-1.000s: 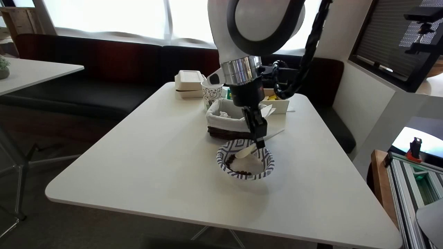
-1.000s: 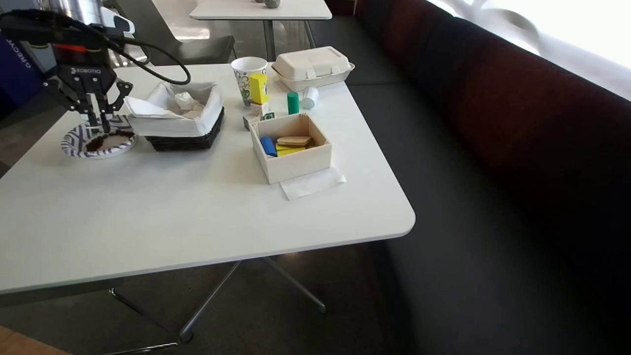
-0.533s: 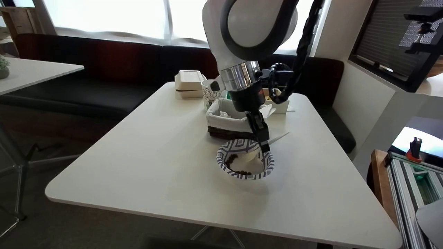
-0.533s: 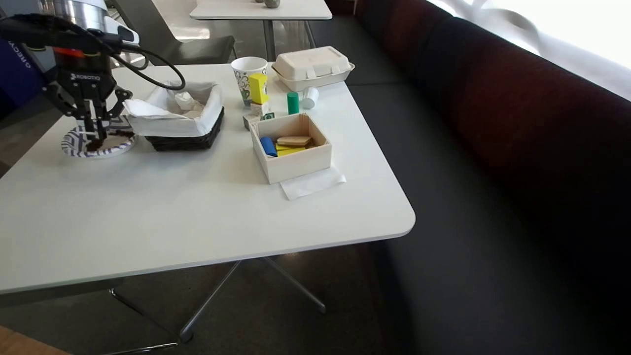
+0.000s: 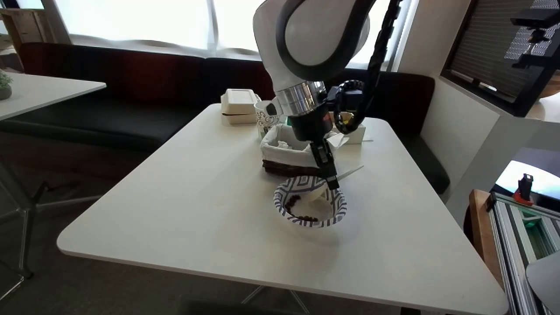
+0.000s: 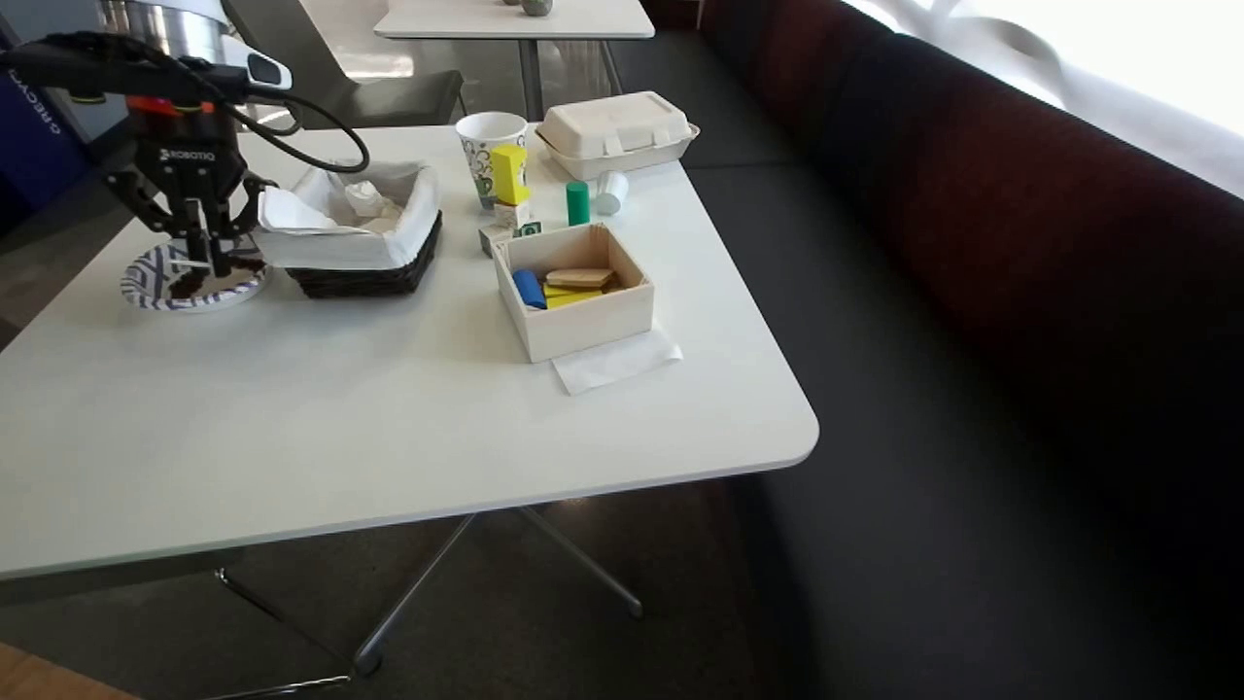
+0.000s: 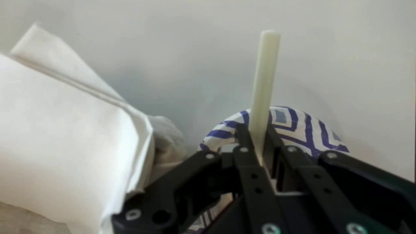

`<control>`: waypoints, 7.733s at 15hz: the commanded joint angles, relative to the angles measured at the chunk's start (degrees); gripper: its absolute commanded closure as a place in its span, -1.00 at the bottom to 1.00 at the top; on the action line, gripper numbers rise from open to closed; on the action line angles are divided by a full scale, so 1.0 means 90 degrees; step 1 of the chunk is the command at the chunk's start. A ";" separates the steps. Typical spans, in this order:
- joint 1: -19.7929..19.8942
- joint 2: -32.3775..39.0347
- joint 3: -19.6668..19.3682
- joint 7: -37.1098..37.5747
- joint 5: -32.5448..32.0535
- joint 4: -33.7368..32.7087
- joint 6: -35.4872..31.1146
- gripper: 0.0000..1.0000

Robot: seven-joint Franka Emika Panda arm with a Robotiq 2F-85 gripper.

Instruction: Use the white spoon to take out some of the contents in the bowl and place them in the coffee cup.

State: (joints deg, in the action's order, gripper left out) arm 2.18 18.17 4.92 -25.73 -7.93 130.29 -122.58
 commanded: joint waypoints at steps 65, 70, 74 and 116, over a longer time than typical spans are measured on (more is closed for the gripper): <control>0.0076 -0.0732 -0.0183 0.0080 -0.0515 0.0585 -0.3767 0.93; 0.0072 -0.0650 -0.0199 -0.0081 -0.0403 0.0389 -0.3579 0.72; 0.0163 -0.0627 -0.0158 -0.0227 -0.0179 0.0241 -0.3344 0.93; -0.1224 0.1216 -0.1410 0.7254 -0.6706 -0.2604 0.0408 0.93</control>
State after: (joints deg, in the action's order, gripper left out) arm -8.38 27.09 -9.18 35.38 -63.97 108.33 -123.14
